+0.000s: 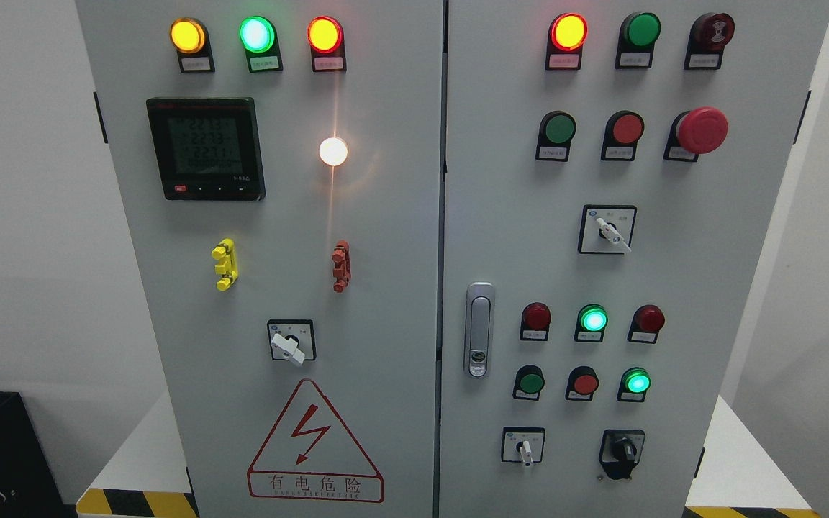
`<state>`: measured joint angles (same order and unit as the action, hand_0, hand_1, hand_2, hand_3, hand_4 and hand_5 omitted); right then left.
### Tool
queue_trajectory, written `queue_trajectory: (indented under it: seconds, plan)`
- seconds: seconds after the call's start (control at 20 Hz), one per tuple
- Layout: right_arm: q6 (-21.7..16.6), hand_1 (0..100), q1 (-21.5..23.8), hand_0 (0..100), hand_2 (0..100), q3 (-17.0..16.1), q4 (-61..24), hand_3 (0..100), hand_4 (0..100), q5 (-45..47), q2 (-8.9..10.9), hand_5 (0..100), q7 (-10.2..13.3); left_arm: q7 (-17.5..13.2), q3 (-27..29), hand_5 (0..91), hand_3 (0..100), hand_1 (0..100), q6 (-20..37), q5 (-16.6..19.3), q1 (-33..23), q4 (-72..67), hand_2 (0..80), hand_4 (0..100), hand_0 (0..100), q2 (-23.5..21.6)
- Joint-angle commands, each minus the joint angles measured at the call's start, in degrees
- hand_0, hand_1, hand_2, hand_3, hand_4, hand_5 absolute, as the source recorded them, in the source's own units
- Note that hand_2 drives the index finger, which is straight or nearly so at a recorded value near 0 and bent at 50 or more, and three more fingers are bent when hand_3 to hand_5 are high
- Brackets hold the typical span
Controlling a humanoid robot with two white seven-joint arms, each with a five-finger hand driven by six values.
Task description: Flip black knob to close circuit
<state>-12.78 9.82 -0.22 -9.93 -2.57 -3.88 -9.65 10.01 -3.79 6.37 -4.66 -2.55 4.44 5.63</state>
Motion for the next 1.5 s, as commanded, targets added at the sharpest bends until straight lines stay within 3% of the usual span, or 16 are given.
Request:
queue_trajectory:
  seconds: [0.0, 0.2, 0.8, 0.9, 1.0, 1.2, 1.45]
  plan:
    - [0.03, 13, -0.41, 0, 0, -0.4, 3.08, 0, 0, -0.94, 0.54, 0, -0.46, 0.09, -0.08, 0.0, 0, 56, 0.04, 0.0, 0.0, 0.05, 0.0, 0, 12, 0.0]
    - [0.12, 13, -0.41, 0, 0, 1.63, 3.52, 0, 0, -1.91, 0.8, 0, 0.07, 0.09, 0.01, 0.0, 0, 56, 0.04, 0.0, 0.0, -0.04, 0.0, 0, 12, 0.0]
    - [0.12, 11, -0.59, 0, 0, 1.54, -0.34, 0, 0, -3.49, 0.72, 0, -0.45, 0.01, 0.01, 0.0, 0, 56, 0.04, -0.09, 0.0, 0.05, 0.0, 0, 12, 0.0]
    - [0.21, 10, -1.11, 0, 1, 1.63, -2.27, 3, 0, -3.67, 0.72, 0, -0.37, 0.01, 0.01, 0.0, 0, 56, 0.04, 0.0, 0.0, 0.05, 0.0, 0, 12, 0.0]
    - [2.65, 10, -1.91, 0, 11, 1.63, -4.38, 14, 8, -5.5, 0.72, 0, -0.36, 0.01, 0.01, 0.0, 0, 56, 0.04, 0.0, 0.0, 0.05, 0.0, 0, 12, 0.0]
    - [4.95, 10, -6.64, 0, 18, 2.07, -4.39, 19, 15, -8.84, 0.63, 0, 0.77, 0.01, 0.01, 0.0, 0, 56, 0.04, 0.0, 0.0, -0.04, 0.0, 0, 12, 0.0]
    - [9.33, 8, -7.18, 0, 29, 1.98, -12.01, 34, 28, -19.12, 0.98, 0, 4.64, 0.01, -0.08, 0.0, 0, 56, 0.04, 0.0, 0.0, -0.04, 0.0, 0, 12, 0.0]
